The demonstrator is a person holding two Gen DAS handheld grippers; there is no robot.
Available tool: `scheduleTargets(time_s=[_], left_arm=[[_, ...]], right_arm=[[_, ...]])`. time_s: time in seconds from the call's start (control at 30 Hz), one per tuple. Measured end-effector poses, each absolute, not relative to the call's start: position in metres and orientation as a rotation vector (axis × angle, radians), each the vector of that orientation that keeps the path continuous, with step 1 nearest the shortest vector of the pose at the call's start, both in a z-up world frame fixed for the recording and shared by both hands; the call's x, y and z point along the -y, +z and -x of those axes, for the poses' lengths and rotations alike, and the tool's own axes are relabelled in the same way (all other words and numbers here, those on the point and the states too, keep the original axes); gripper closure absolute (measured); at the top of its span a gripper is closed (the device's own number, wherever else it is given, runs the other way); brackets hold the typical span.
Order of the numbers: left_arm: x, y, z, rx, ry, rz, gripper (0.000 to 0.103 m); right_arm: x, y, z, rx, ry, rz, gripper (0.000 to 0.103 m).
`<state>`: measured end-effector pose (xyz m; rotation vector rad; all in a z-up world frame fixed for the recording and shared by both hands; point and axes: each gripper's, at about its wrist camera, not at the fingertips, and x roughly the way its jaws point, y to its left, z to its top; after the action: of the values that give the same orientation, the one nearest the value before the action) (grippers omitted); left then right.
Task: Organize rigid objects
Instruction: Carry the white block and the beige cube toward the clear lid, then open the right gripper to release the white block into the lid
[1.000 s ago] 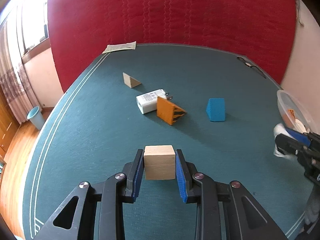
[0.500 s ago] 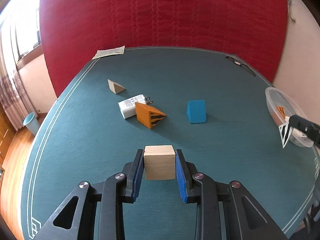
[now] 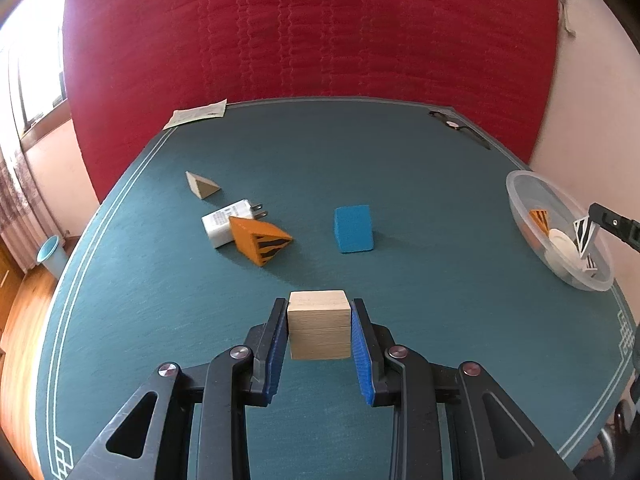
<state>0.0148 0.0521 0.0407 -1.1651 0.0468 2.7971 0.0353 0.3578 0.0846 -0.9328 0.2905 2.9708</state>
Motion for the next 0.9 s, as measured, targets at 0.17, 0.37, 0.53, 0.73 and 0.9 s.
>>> scheduleTargets(time_s=[0.17,0.37,0.53,0.73,0.9], left_arm=[[-0.063,0.042,-0.014,-0.061,2.782,1.157,0.071],[-0.077,0.046,-0.013,-0.081,2.765,1.136,0.071],[-0.089,0.05,-0.013,-0.102,2.752,1.116,0.071],[-0.104,0.051,-0.011,-0.123,2.729,1.105,0.071],[-0.117,0.053,-0.01,-0.139,2.712,1.093,0.071]], right_arm=[[-0.384,0.086,-0.036,-0.348,2.901,0.914,0.072],[-0.41,0.08,-0.037,-0.42,2.821,0.936,0.072],[-0.428,0.077,-0.04,-0.455,2.763,0.928,0.072],[-0.443,0.078,-0.043,-0.529,2.725,0.899,0.066],[-0.45,0.081,-0.048,-0.553,2.716,0.862,0.06]])
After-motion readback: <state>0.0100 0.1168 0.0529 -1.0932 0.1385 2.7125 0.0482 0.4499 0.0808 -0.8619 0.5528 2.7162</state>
